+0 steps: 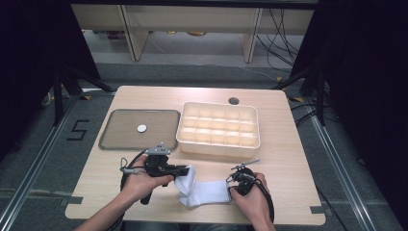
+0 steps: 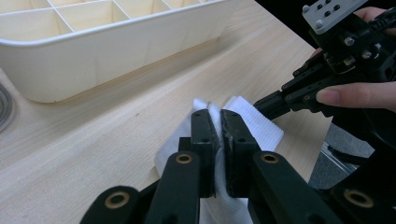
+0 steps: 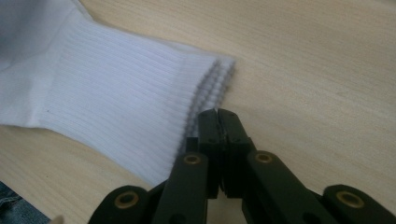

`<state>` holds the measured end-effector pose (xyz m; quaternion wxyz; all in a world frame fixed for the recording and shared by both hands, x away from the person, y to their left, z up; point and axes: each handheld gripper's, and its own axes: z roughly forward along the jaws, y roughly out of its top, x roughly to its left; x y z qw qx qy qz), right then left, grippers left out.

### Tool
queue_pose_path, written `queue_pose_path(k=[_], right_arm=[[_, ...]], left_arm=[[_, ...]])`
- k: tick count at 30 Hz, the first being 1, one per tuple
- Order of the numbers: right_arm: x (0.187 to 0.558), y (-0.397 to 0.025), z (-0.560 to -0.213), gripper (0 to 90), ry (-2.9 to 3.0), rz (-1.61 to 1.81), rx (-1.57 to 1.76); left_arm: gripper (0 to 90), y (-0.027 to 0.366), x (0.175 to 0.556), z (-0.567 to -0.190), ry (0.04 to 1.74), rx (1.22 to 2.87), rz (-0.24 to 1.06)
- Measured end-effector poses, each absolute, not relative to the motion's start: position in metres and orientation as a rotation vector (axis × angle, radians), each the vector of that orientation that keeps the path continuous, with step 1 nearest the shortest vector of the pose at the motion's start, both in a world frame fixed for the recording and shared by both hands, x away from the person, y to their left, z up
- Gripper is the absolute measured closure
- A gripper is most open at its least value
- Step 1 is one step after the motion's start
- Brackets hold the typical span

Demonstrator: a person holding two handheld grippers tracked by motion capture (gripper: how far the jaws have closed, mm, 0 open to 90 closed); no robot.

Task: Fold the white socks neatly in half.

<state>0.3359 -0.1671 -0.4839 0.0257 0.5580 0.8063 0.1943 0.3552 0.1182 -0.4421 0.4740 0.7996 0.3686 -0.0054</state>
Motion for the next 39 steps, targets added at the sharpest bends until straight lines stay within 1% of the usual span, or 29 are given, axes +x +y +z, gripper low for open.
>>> queue_pose_path(k=[34,39], right_arm=[[0.33,-0.154,-0.481,89.0,2.506,0.63,1.712],[0.33,-0.153,-0.482,88.9,2.517,0.658,1.667]], left_arm=[[84.0,0.106,0.358,-0.451,0.9,2.007,-0.029],[84.0,0.105,0.358,-0.453,0.901,2.015,-0.032]])
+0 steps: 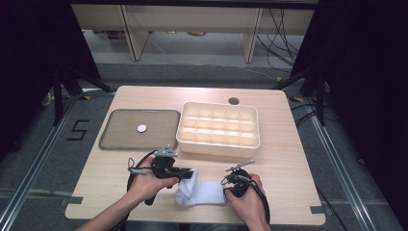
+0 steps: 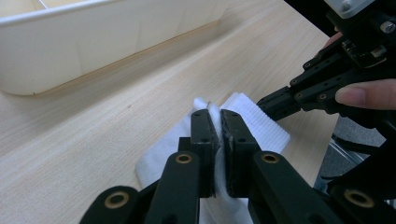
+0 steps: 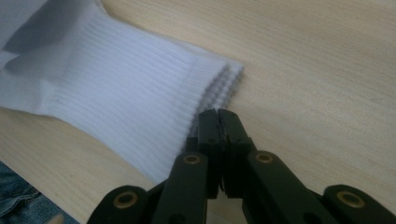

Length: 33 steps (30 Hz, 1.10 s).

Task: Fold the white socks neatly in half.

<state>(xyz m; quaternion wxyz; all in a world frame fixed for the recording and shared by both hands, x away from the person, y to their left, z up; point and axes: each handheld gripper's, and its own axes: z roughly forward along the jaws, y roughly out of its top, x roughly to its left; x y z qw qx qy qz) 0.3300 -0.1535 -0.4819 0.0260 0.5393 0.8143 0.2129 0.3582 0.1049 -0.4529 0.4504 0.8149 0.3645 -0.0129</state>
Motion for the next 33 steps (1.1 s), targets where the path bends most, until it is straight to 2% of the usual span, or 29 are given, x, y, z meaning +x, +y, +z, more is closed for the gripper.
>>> queue_pose_path(k=[30,33], right_arm=[[0.3296,-0.1461,-0.4838,89.7,2.515,0.633,1.699],[0.3311,-0.1475,-0.4853,89.7,2.54,0.667,1.613]], left_arm=[[84.0,0.0976,0.3621,-0.462,0.905,2.057,-0.012],[84.0,0.0969,0.3624,-0.4622,0.906,2.065,-0.009]])
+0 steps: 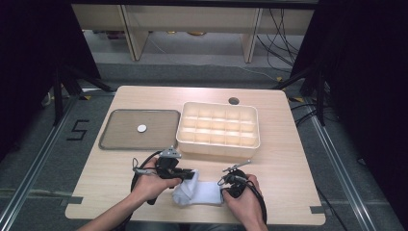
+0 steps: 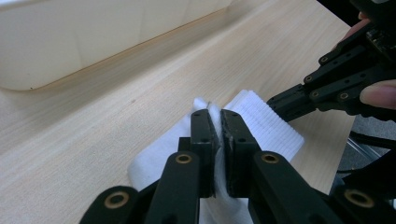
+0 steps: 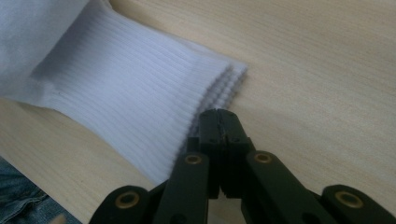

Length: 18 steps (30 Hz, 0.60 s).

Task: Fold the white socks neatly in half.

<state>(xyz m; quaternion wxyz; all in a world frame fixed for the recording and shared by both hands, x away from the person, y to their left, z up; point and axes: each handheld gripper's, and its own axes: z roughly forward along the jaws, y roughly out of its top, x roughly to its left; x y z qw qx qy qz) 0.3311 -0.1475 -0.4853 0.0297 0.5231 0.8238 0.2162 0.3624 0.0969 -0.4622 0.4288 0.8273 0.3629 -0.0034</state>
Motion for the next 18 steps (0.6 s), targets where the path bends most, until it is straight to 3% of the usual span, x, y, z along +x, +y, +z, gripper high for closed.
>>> queue_pose_path(k=[18], right_arm=[[0.3303,-0.144,-0.4866,89.7,2.546,0.683,1.585]], left_arm=[[83.8,0.0887,0.3612,-0.4643,0.888,2.091,-0.025]])
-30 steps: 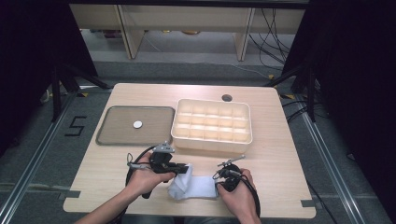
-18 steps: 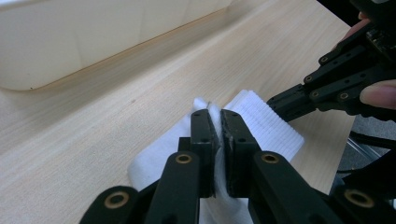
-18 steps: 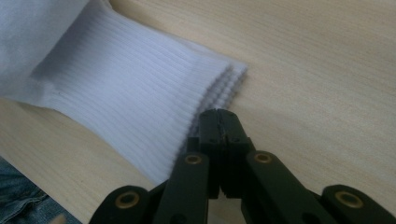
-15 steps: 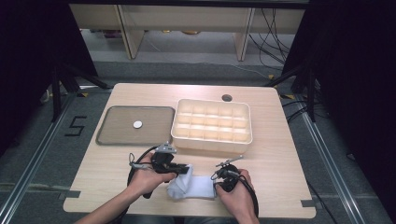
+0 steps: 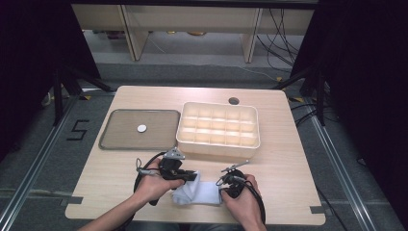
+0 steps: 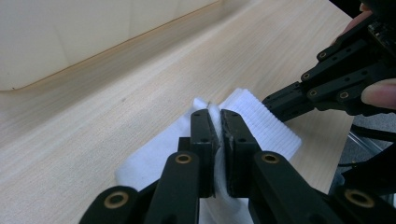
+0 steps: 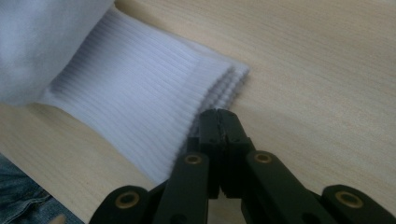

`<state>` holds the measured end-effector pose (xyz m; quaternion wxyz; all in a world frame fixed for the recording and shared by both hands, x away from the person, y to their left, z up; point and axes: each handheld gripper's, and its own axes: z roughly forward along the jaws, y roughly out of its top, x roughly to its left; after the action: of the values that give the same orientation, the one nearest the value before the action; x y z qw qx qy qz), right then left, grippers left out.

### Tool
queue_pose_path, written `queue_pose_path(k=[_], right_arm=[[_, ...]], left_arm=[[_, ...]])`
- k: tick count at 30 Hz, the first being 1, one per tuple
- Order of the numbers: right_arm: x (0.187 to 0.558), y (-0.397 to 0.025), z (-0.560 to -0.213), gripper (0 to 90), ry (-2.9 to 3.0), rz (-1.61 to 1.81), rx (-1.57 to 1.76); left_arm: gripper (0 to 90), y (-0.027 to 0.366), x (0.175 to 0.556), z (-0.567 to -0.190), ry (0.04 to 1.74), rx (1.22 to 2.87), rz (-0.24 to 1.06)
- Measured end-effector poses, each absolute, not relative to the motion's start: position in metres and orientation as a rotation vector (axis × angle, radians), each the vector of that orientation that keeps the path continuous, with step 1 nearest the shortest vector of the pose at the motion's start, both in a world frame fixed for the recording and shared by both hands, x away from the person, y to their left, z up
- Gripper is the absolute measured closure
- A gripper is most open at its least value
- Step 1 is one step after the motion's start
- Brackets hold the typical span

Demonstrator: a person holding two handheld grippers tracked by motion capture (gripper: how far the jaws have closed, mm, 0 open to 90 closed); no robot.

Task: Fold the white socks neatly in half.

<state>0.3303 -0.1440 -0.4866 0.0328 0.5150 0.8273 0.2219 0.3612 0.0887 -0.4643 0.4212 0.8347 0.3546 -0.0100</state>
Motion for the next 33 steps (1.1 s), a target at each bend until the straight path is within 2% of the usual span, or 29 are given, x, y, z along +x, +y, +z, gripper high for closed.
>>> queue_pose_path(k=[7,33], right_arm=[[0.329,-0.142,-0.481,89.5,2.526,0.671,1.66],[0.327,-0.137,-0.482,89.3,2.553,0.68,1.621]], left_arm=[[83.8,0.091,0.36,-0.46,0.89,2.082,-0.012],[83.2,0.078,0.357,-0.47,0.875,2.136,-0.06]])
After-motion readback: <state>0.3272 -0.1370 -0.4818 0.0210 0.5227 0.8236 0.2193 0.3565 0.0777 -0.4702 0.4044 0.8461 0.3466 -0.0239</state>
